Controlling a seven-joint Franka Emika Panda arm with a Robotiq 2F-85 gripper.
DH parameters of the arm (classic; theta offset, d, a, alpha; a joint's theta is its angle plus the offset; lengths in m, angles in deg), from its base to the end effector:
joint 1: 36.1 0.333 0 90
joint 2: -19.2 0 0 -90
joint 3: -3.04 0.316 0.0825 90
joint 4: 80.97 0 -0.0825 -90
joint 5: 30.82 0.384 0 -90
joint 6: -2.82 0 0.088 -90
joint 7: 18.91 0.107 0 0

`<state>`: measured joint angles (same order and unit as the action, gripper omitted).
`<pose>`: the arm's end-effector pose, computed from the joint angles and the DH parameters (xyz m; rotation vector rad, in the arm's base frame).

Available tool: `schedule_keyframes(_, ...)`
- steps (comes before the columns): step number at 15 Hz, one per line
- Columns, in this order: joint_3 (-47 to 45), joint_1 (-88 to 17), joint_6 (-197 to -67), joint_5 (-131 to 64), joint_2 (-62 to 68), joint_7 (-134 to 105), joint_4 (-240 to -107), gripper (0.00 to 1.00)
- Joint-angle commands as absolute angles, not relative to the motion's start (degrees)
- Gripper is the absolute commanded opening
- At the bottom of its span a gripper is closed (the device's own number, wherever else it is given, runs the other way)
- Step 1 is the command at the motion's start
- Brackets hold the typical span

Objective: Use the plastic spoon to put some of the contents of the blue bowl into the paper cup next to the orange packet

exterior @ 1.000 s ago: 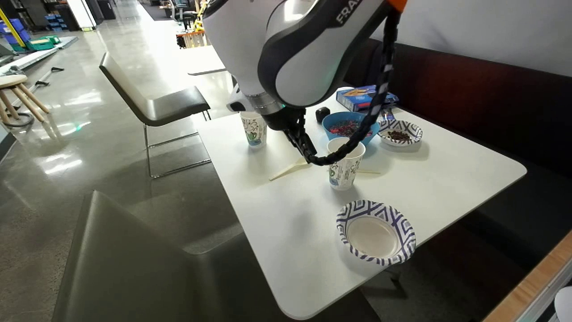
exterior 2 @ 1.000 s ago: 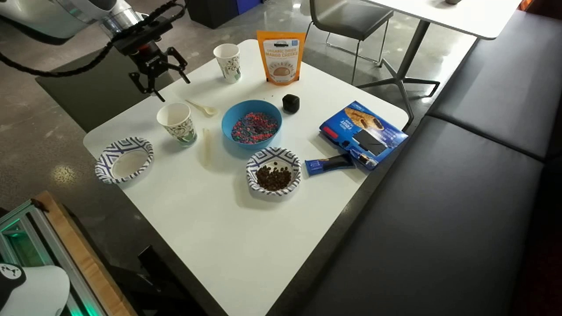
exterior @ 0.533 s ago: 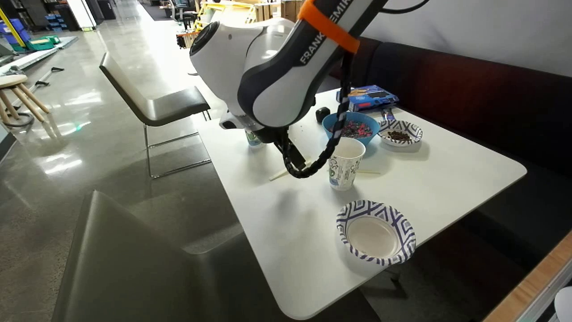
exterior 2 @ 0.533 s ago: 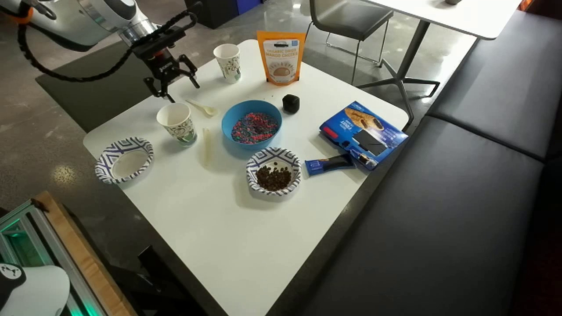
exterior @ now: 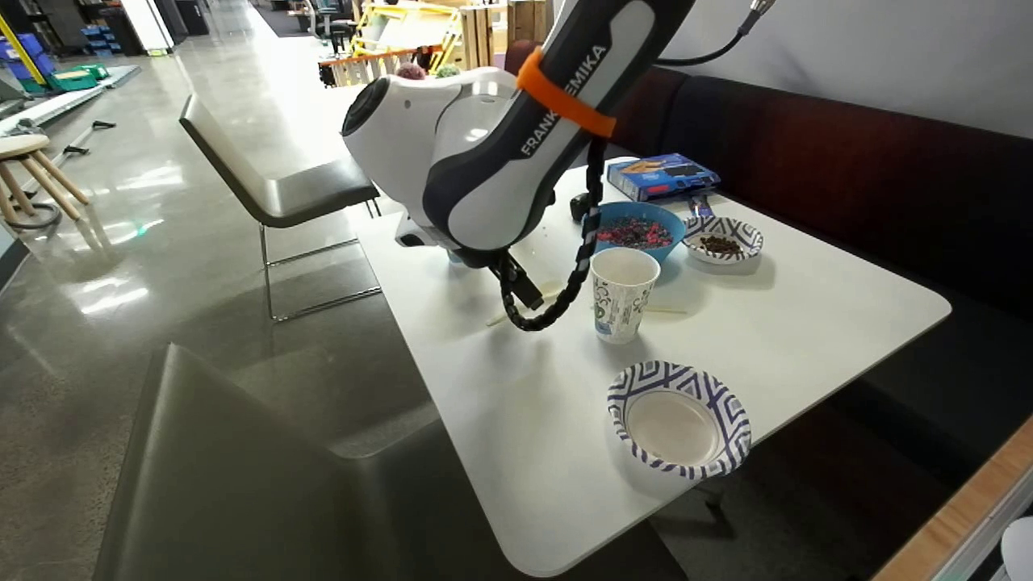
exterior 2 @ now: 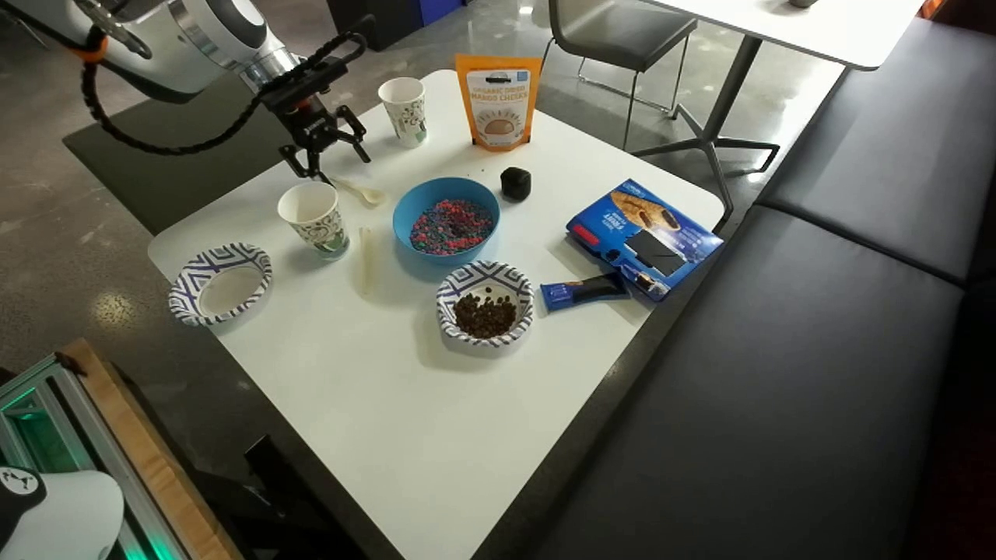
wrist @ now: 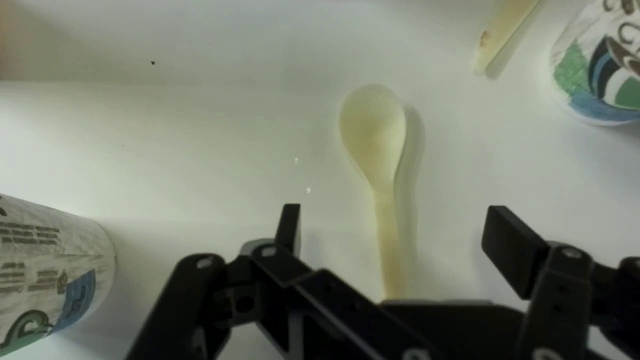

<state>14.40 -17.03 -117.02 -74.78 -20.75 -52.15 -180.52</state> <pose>0.5696 0.2860 0.1656 1.8671 1.8921 -0.4119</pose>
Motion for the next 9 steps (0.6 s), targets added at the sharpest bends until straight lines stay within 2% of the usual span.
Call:
schedule_keyframes(1,14.03,-16.36,-115.81,-76.95,-23.89,-52.14,-176.81,0.72)
schedule_keyframes(2,14.05,-16.41,-115.78,-77.00,-24.27,-52.11,-176.40,0.77)
schedule_keyframes(6,13.93,-16.48,-115.73,-77.05,-25.66,-52.30,-175.09,0.72)
schedule_keyframes(7,13.96,-16.60,-115.57,-76.73,-25.92,-52.28,-174.91,0.57)
schedule_keyframes(8,14.00,-16.71,-115.47,-76.52,-26.08,-52.41,-174.84,0.77)
schedule_keyframes(9,13.92,-16.71,-115.33,-76.57,-26.15,-52.38,-174.85,0.64)
